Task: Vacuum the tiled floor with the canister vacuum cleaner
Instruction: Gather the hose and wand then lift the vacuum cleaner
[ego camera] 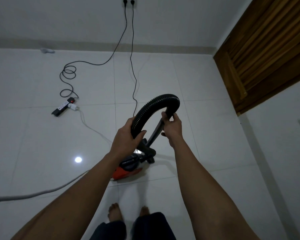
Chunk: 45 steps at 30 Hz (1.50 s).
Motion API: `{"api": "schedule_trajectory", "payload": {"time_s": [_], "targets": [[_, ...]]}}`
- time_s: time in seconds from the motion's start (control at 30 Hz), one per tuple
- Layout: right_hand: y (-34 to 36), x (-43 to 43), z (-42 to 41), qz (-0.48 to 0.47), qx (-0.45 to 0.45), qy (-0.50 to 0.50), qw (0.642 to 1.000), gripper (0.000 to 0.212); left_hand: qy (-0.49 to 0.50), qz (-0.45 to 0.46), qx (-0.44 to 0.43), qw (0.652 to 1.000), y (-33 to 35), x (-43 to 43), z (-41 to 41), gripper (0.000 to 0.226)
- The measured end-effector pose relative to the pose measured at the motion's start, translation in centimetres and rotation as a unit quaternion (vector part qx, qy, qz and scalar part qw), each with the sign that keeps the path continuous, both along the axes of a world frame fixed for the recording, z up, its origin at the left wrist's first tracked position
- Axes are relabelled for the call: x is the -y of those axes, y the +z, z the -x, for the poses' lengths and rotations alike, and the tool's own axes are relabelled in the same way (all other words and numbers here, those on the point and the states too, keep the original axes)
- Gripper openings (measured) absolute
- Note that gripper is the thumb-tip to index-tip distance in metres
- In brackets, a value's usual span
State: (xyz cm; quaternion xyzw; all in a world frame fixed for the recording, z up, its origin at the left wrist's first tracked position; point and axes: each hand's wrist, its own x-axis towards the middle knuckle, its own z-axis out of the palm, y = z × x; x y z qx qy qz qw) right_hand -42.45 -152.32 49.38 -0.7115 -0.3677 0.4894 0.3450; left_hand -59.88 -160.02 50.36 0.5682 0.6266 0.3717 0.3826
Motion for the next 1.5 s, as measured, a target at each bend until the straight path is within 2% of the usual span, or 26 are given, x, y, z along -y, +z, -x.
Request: {"api": "schedule_trajectory", "payload": {"time_s": [0.1, 0.2, 0.3, 0.47, 0.57, 0.67, 0.83, 0.93, 1.0, 1.07, 1.1, 1.17, 1.23, 1.3, 1.47, 1.5], "targets": [[-2.9, -0.3, 0.3, -0.02, 0.105, 0.039, 0.994, 0.043, 0.021, -0.004, 0.041, 0.999, -2.6, -0.2, 0.1, 0.054], [-8.9, -0.7, -0.5, -0.049, 0.145, 0.055, 0.987, 0.048, 0.03, -0.04, 0.08, 0.995, -6.8, -1.0, -0.6, 0.058], [-17.5, -0.4, -0.7, -0.082, 0.137, 0.071, 0.985, 0.045, 0.028, -0.095, 0.098, 0.99, -14.1, -1.2, -1.5, 0.052], [-28.9, -0.3, -1.3, -0.117, 0.108, 0.085, 0.984, 0.032, 0.005, -0.162, 0.077, 0.984, -25.1, -1.5, -3.6, 0.045], [-33.2, -0.4, -1.6, -0.149, 0.096, 0.097, 0.979, 0.027, -0.001, -0.203, 0.081, 0.976, -30.3, -1.9, -4.7, 0.033], [-37.2, -0.3, -1.8, -0.177, 0.072, 0.105, 0.976, 0.021, 0.004, -0.263, 0.078, 0.962, -34.9, -2.8, -5.0, 0.033], [-40.2, -0.8, -1.5, -0.226, 0.081, 0.088, 0.967, 0.015, -0.034, -0.298, 0.065, 0.952, -39.0, -3.2, -4.5, 0.035], [-40.9, -1.3, -1.4, -0.245, 0.102, 0.085, 0.96, 0.024, -0.035, -0.228, 0.018, 0.973, -42.0, -2.9, -1.9, 0.058], [-41.2, -1.3, -1.5, -0.24, 0.109, 0.086, 0.961, 0.028, -0.016, -0.098, -0.061, 0.993, -44.9, -2.1, 0.6, 0.068], [-41.1, -1.2, -1.5, -0.234, 0.114, 0.092, 0.961, 0.029, -0.026, 0.039, -0.169, 0.984, -48.0, -0.2, 2.7, 0.082], [-41.0, -1.2, -1.5, -0.232, 0.118, 0.095, 0.961, 0.03, -0.027, 0.092, -0.194, 0.976, -49.2, 0.7, 3.6, 0.09], [-41.1, -1.4, -1.5, -0.232, 0.12, 0.095, 0.961, 0.033, 0.0, 0.167, -0.179, 0.97, -51.6, 1.7, 5.0, 0.106], [-41.3, -1.8, -1.5, -0.231, 0.118, 0.09, 0.961, 0.036, 0.005, 0.222, -0.164, 0.961, -53.0, 2.4, 5.4, 0.106], [-41.6, -2.0, -1.6, -0.231, 0.11, 0.083, 0.963, 0.038, 0.002, 0.245, -0.138, 0.96, -54.6, 3.2, 5.3, 0.087], [-41.9, -2.2, -1.0, -0.224, 0.106, 0.083, 0.965, 0.037, 0.114, 0.175, -0.08, 0.975, -60.0, 4.4, 4.8, 0.081], [-41.9, -2.3, -0.8, -0.222, 0.108, 0.086, 0.965, 0.039, 0.125, 0.164, -0.081, 0.975, -59.2, 4.6, 4.4, 0.08]]}}
